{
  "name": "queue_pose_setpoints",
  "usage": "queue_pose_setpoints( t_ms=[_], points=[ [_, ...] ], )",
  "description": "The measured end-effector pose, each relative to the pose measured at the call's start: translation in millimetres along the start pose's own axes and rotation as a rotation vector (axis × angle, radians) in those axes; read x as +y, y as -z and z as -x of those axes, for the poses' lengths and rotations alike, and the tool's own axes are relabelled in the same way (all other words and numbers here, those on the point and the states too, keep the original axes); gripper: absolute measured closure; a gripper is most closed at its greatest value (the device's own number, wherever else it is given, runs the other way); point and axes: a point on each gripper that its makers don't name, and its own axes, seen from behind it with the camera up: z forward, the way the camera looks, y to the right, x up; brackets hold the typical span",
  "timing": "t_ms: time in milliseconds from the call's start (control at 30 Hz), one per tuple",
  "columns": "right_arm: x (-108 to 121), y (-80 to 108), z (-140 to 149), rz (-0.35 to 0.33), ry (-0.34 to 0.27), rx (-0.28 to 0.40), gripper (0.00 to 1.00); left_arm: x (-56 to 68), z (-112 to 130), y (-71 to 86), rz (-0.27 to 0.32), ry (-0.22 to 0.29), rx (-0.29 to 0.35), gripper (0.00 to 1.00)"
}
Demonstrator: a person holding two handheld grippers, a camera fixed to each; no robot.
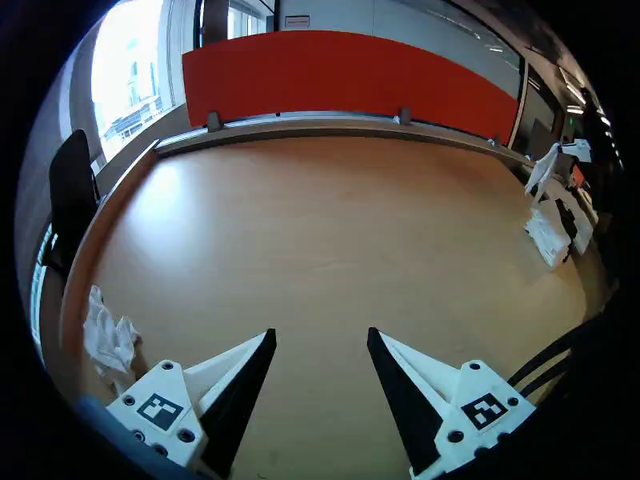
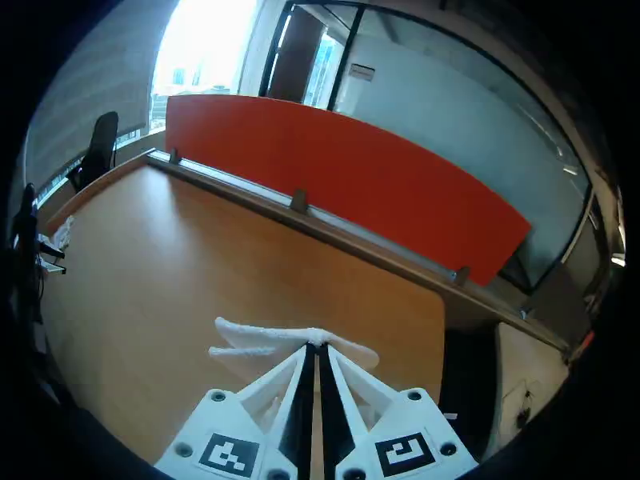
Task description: Fold towel
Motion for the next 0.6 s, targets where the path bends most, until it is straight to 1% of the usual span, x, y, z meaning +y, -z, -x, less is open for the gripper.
queue_pose_setpoints(
  t_ms=[300, 467, 600],
  points=[
    [8.5, 15.2, 18.7, 0.016, -0.03, -0.014, 0.96, 2.7, -2.7, -0.5, 0.004, -0.009, 0.0, 0.16],
    [14.6, 27.5, 38.7, 0.033, -0.048, -0.035, 0.96, 4.6, -3.1, -1.0, 0.008, -0.015, -0.001, 0.16],
    [18.6, 37.9, 58.4, 0.044, -0.077, -0.053, 0.96, 4.9, -3.8, -0.9, 0.008, -0.018, 0.001, 0.16]
  ],
)
